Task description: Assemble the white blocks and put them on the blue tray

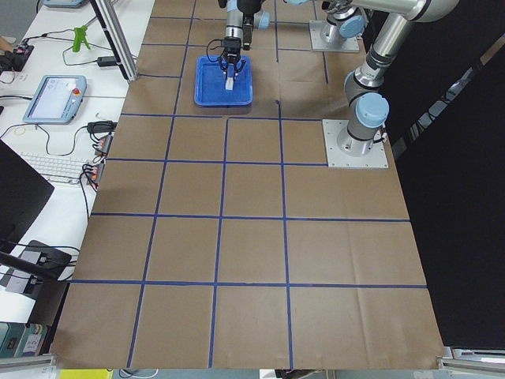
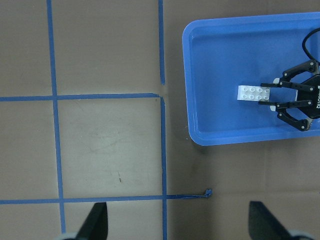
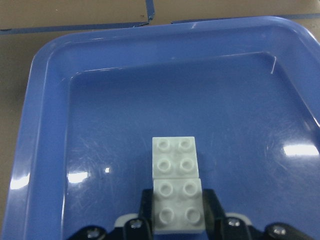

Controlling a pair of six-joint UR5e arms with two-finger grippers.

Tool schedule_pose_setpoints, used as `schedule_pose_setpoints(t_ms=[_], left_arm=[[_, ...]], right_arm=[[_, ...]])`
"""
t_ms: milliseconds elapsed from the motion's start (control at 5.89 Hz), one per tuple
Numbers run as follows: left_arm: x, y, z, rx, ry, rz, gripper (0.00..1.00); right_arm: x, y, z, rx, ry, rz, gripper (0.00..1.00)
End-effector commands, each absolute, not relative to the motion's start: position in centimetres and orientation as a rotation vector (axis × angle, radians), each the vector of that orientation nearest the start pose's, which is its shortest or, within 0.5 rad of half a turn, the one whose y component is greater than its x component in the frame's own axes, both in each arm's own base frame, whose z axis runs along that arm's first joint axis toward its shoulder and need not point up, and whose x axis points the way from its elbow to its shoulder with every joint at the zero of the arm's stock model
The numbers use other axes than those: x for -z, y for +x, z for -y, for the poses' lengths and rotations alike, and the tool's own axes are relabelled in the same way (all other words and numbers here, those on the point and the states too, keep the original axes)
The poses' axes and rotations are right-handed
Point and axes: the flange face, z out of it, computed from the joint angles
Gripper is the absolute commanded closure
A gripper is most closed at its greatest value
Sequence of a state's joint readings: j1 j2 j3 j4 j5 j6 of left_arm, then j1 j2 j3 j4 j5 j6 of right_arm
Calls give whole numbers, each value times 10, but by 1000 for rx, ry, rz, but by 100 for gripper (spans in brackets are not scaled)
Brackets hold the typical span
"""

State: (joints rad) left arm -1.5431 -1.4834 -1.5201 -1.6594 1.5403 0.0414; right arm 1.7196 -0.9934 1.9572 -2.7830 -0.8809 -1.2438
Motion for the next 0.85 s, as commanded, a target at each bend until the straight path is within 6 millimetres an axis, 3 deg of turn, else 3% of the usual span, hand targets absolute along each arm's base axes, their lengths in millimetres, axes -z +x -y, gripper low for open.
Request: schedule_pose_setpoints(t_ms=[0,679], left_arm=[[-546,-124,459,84,21,-3171,1],[-546,-124,459,85,23,-3175,1]], right_arm=[[-146,279,536,755,-1739,-1900,69],[-144,279,534,743,-1732,-1905,68]])
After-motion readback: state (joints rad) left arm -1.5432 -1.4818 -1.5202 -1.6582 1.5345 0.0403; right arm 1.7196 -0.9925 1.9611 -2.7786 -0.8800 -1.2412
